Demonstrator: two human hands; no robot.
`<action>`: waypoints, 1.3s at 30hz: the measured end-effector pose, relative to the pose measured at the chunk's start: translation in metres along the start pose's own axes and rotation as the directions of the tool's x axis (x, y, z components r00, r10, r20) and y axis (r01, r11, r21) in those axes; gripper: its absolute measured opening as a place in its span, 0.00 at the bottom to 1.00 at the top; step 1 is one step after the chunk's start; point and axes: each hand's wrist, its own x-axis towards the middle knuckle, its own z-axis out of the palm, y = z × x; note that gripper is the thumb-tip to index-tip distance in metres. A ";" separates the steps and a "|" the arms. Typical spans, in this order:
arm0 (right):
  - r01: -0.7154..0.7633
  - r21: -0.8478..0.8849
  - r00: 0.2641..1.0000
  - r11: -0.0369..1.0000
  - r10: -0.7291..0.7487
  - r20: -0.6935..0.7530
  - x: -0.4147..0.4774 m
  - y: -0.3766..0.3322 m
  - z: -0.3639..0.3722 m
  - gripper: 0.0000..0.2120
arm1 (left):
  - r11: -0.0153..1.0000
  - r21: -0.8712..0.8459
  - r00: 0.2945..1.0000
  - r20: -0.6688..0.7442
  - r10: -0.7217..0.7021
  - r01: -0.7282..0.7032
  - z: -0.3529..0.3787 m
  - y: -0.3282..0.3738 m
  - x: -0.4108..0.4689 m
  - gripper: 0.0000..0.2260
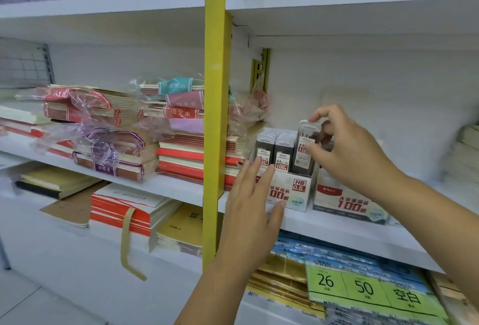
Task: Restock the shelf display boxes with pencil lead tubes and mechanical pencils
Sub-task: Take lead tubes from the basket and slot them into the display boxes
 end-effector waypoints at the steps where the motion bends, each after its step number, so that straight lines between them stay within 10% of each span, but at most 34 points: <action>1: -0.045 0.047 0.999 0.998 0.044 0.031 0.000 0.002 0.002 0.17 | 1.000 -0.003 1.000 -0.003 0.001 -0.001 0.001 0.000 0.000 0.29; 12: -0.134 -0.037 0.991 0.990 0.134 -0.012 0.001 0.017 0.012 0.06 | 0.999 -0.049 1.000 0.028 0.011 -0.010 -0.002 -0.003 -0.003 0.28; 18: -0.078 0.410 0.983 0.909 0.138 -0.119 -0.081 -0.003 -0.010 0.12 | 0.998 -0.055 0.992 -0.124 0.017 -0.023 -0.007 0.009 -0.043 0.20; 22: -0.305 0.561 0.952 0.770 0.265 0.153 -0.169 0.009 0.005 0.12 | 0.998 -0.051 0.977 0.212 0.030 -0.019 0.013 0.002 -0.108 0.17; 26: -0.688 0.364 0.708 0.628 0.470 0.527 -0.277 0.054 0.060 0.10 | 0.993 0.053 0.696 0.709 -0.114 0.109 0.054 -0.032 -0.208 0.20; 34: -0.944 -0.117 0.122 0.308 0.655 0.745 -0.470 0.107 0.183 0.10 | 0.877 0.249 0.338 0.852 -0.400 0.410 0.132 -0.073 -0.347 0.22; 39: -0.867 -0.279 0.075 0.412 0.663 0.745 -0.512 0.108 0.225 0.21 | 0.881 0.274 0.171 0.917 -0.360 0.385 0.169 -0.088 -0.389 0.29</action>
